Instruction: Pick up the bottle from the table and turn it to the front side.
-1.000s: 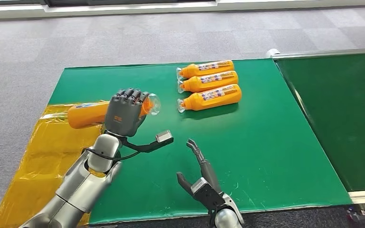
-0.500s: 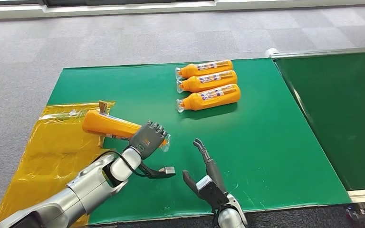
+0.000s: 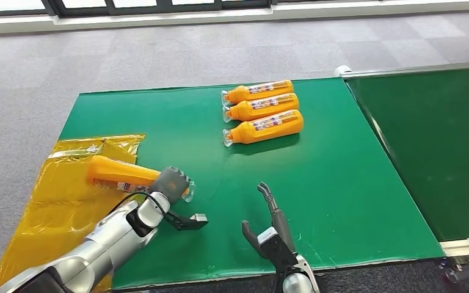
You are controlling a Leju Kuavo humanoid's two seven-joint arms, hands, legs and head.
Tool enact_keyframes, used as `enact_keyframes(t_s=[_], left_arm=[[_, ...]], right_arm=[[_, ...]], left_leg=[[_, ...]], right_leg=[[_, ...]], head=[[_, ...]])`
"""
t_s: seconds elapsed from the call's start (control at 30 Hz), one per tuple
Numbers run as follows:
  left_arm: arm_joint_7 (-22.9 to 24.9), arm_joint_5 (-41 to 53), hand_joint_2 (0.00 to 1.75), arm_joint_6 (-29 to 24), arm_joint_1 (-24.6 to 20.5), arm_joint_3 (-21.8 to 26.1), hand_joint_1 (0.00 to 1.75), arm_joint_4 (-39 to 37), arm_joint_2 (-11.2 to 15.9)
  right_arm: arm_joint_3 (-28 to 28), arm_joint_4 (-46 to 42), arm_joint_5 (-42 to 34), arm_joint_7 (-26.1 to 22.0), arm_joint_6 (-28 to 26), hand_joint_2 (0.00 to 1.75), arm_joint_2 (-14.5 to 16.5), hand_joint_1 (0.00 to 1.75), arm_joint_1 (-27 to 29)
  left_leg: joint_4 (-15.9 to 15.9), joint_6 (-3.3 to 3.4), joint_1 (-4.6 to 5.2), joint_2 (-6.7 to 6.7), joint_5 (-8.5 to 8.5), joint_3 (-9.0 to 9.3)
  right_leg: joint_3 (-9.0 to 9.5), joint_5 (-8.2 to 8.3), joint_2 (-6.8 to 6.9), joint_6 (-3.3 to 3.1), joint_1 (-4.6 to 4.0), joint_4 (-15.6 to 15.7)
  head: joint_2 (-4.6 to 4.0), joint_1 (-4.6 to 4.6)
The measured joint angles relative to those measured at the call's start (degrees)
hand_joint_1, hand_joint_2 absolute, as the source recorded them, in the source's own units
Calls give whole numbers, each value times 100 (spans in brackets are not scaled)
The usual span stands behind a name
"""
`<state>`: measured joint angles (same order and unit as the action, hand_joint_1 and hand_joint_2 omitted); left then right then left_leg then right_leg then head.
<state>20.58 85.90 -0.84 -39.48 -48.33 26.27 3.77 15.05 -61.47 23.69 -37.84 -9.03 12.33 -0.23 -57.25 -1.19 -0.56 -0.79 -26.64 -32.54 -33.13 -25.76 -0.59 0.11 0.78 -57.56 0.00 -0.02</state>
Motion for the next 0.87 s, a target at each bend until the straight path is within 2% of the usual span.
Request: enact_keyframes(t_s=[0.1, 0.23, 0.4, 0.47, 0.63, 0.77, 0.87], left_arm=[[37, 9, 175, -65, 17, 477, 175, -45, 146], [88, 22, 175, -135, 66, 812, 175, -62, 199], [630, 73, 175, -907, 405, 1457, 175, 237, 353], [805, 77, 175, -1039, 594, 1751, 175, 520, 439], [929, 78, 175, -909, 1177, 2508, 175, 1472, 652], [640, 80, 175, -720, 1618, 3170, 175, 2144, 674], [529, 80, 175, -546, 1860, 3470, 175, 2503, 646]], right_arm=[[-27, 20, 1, 11, -11, 175, -8, 0, 47], [-58, 28, 2, 16, -17, 175, -9, 0, 58], [-93, 31, 25, 74, -28, 175, -11, 0, 107], [-101, 31, 33, 92, -32, 175, -13, 0, 144], [-132, 31, 79, 122, 19, 175, -13, 0, 171], [-137, 37, 156, 123, 154, 175, -13, 0, 150], [-140, 64, 181, 116, 218, 175, -13, 0, 108]], left_leg=[[11, -18, -5, 5, 26, 18], [26, -25, -4, 28, 46, 34], [37, -40, -8, 16, 50, 16], [36, -48, -13, 15, 63, 3], [36, -52, -16, 15, 66, -10], [36, -53, -15, 18, 64, -23], [35, -53, -15, 17, 63, -29]], right_leg=[[-10, 6, 6, -10, -2, -3], [-15, 10, 31, -19, -2, -6], [-44, 12, 19, -41, -8, -6], [-66, 22, 20, -48, -14, -7], [-82, 24, 14, -49, -16, -9], [-95, 22, 17, -49, -16, -9], [-101, 22, 15, -49, -15, -9]], head=[[0, -1], [0, 1], [0, 0], [0, 0], [0, 1], [0, 1], [0, 0]])
